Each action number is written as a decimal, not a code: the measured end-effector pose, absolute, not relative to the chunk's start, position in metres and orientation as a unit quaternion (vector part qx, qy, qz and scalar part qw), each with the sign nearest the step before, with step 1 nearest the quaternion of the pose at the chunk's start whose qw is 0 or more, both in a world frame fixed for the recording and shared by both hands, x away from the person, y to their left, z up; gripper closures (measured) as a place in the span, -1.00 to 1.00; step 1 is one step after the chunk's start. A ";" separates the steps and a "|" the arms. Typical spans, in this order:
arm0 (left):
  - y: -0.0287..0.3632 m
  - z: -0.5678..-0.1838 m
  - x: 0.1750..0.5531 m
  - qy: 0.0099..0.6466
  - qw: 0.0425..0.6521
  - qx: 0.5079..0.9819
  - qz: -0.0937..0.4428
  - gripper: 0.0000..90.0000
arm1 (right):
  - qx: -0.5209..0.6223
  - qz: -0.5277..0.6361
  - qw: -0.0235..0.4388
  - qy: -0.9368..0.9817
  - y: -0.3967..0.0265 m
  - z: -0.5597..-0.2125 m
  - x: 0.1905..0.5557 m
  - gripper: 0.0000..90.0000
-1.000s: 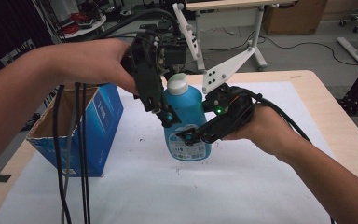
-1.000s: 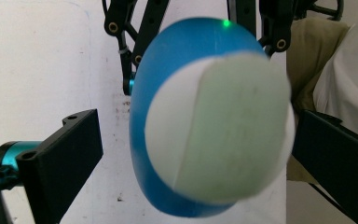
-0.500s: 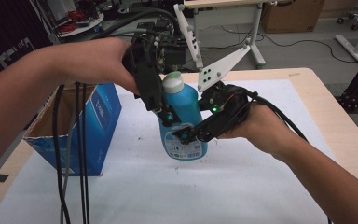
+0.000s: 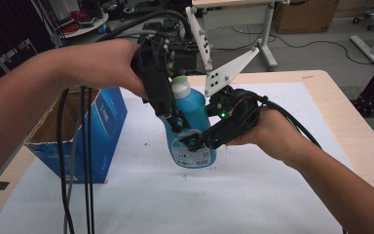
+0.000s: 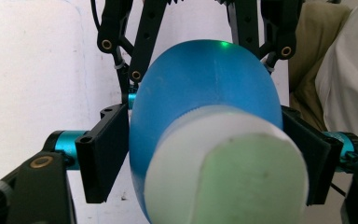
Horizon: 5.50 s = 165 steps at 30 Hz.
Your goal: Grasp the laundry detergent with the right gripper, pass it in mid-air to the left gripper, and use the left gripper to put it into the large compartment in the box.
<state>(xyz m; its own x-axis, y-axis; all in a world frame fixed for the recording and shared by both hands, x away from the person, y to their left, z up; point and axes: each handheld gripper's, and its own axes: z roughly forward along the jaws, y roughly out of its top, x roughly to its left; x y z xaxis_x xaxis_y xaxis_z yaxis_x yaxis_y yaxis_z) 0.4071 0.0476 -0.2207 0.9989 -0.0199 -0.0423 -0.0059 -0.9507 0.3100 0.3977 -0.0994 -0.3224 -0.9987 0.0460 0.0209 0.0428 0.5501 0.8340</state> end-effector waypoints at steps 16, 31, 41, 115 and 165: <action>0.047 -0.221 0.406 -0.022 0.158 0.987 -0.022 -0.16 | 0.024 0.470 -0.004 0.882 -0.098 -0.323 0.397 0.03; 0.044 -0.205 0.395 -0.018 0.148 0.989 -0.014 -0.15 | 0.029 0.481 -0.020 0.876 -0.106 -0.315 0.395 -0.41; 0.064 -0.179 0.396 0.038 0.134 0.990 0.003 -0.16 | 0.076 0.438 0.005 0.895 -0.140 -0.304 0.396 -0.74; 0.286 -0.135 0.397 0.332 0.177 0.920 0.111 -0.16 | 0.114 0.291 0.053 0.948 -0.246 -0.289 0.392 -0.98; 0.289 -0.282 0.422 0.281 0.124 0.951 0.042 -0.16 | 0.139 0.274 0.045 0.950 -0.253 -0.304 0.390 -0.97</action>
<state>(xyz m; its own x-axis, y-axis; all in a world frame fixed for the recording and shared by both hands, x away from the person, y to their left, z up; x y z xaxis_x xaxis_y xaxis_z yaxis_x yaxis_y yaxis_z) 0.4215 0.2885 -0.2822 0.8387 0.5445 0.0100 0.5236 -0.8114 0.2596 0.3900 -0.2528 -0.3036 -0.9574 0.2886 -0.0095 0.2391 0.8109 0.5340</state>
